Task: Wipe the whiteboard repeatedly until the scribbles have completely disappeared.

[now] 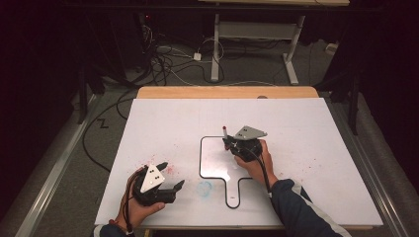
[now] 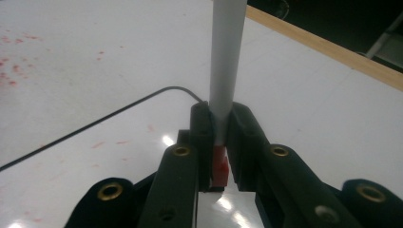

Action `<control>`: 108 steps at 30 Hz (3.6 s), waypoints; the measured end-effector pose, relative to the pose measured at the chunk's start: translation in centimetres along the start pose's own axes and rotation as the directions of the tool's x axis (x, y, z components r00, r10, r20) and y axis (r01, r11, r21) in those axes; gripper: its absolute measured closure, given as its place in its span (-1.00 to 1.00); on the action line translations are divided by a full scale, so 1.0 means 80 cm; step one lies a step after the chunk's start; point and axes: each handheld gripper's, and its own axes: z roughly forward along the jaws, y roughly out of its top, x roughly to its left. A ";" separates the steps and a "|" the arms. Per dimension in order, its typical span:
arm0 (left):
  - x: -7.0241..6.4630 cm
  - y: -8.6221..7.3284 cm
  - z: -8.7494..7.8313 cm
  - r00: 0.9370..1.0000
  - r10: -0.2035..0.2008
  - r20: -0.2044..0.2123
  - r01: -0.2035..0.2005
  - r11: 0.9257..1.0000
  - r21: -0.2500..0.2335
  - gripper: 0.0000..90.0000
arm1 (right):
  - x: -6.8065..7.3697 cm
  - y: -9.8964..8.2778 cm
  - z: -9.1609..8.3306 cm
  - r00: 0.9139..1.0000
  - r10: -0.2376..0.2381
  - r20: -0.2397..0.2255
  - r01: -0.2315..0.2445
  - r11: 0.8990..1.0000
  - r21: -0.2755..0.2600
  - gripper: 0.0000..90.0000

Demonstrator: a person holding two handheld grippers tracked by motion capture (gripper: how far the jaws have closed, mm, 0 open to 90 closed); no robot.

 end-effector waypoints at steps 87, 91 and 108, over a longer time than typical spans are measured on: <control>0.000 -0.003 0.006 1.000 0.001 -0.001 -0.001 1.000 0.031 -0.56 | 0.005 -0.004 -0.014 0.999 -0.005 -0.031 0.006 1.000 0.017 0.82; -0.002 -0.003 0.007 1.000 0.012 0.003 -0.012 0.999 0.039 -0.56 | 0.013 -0.007 -0.020 0.999 -0.023 -0.030 0.023 1.000 0.014 0.82; -0.003 -0.002 0.009 1.000 0.008 -0.006 -0.008 0.999 0.046 -0.56 | -0.036 -0.011 -0.116 0.992 0.123 0.016 -0.123 0.992 -0.014 0.82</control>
